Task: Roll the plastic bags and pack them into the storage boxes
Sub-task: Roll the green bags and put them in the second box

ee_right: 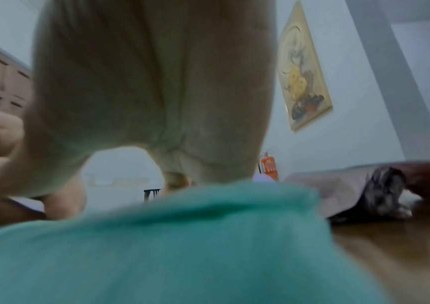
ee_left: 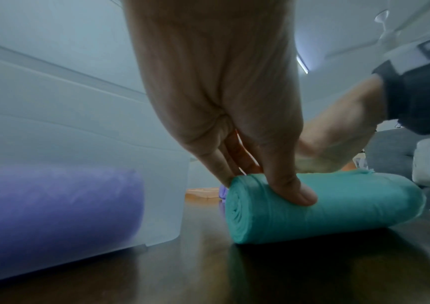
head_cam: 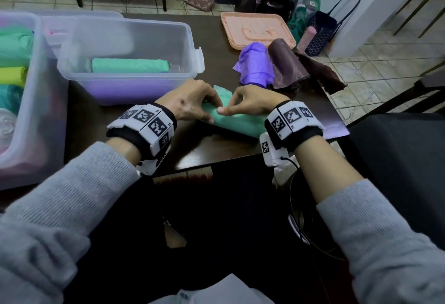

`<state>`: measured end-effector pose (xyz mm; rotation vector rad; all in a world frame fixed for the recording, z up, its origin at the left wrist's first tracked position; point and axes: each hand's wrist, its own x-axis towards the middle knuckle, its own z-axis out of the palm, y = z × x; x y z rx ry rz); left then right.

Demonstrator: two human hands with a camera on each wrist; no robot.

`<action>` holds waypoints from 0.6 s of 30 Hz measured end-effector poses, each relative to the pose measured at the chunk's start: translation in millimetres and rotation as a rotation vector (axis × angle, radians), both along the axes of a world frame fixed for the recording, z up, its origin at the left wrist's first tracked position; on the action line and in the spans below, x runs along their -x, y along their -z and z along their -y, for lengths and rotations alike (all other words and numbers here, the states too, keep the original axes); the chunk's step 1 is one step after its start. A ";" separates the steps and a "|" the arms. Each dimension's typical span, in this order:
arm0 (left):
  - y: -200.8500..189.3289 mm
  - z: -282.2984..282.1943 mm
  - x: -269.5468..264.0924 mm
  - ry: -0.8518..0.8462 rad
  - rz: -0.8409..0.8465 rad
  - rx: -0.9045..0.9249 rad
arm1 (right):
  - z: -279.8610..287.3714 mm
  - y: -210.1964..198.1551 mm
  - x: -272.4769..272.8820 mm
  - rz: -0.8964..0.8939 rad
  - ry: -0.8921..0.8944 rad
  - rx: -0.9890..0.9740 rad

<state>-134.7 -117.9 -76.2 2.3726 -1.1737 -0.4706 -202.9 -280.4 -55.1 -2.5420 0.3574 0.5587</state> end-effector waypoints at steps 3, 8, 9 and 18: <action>2.4 -1.3 -1.8 -0.034 -0.045 0.031 | -5.6 6.4 -11.8 0.037 0.070 -0.069; 2.1 -1.7 -6.9 -0.070 -0.146 0.087 | -12.8 8.2 -15.2 -0.015 0.060 -0.018; 2.1 -1.0 -6.4 -0.075 -0.158 0.095 | -13.5 7.2 -15.3 -0.018 0.064 -0.012; 9.1 -4.3 -1.7 -0.105 -0.150 0.152 | -16.2 4.6 -4.1 0.050 0.004 -0.090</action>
